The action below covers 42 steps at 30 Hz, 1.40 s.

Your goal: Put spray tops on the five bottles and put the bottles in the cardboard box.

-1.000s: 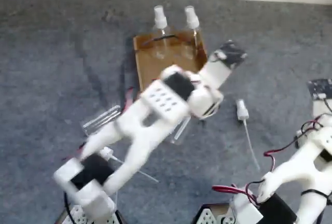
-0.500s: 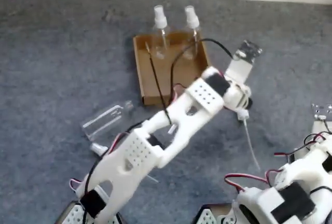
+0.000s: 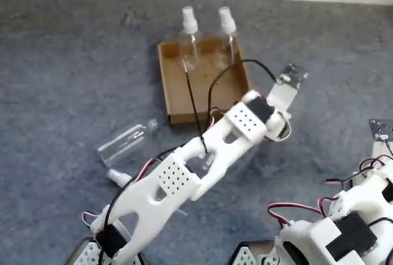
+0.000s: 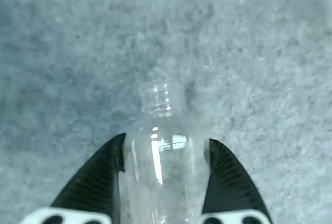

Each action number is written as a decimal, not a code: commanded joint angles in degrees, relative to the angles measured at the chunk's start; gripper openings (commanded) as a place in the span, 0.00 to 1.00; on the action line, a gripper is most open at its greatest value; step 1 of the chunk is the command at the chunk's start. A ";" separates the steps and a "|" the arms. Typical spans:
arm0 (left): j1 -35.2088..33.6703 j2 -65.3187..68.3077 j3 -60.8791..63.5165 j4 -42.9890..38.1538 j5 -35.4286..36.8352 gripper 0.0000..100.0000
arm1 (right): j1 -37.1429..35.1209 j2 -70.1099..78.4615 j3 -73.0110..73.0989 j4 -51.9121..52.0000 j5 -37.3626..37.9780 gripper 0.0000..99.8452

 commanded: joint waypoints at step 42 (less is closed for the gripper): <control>-51.47 -93.67 85.05 24.35 -45.71 0.00 | -11.03 0.40 0.13 -0.31 -8.35 0.02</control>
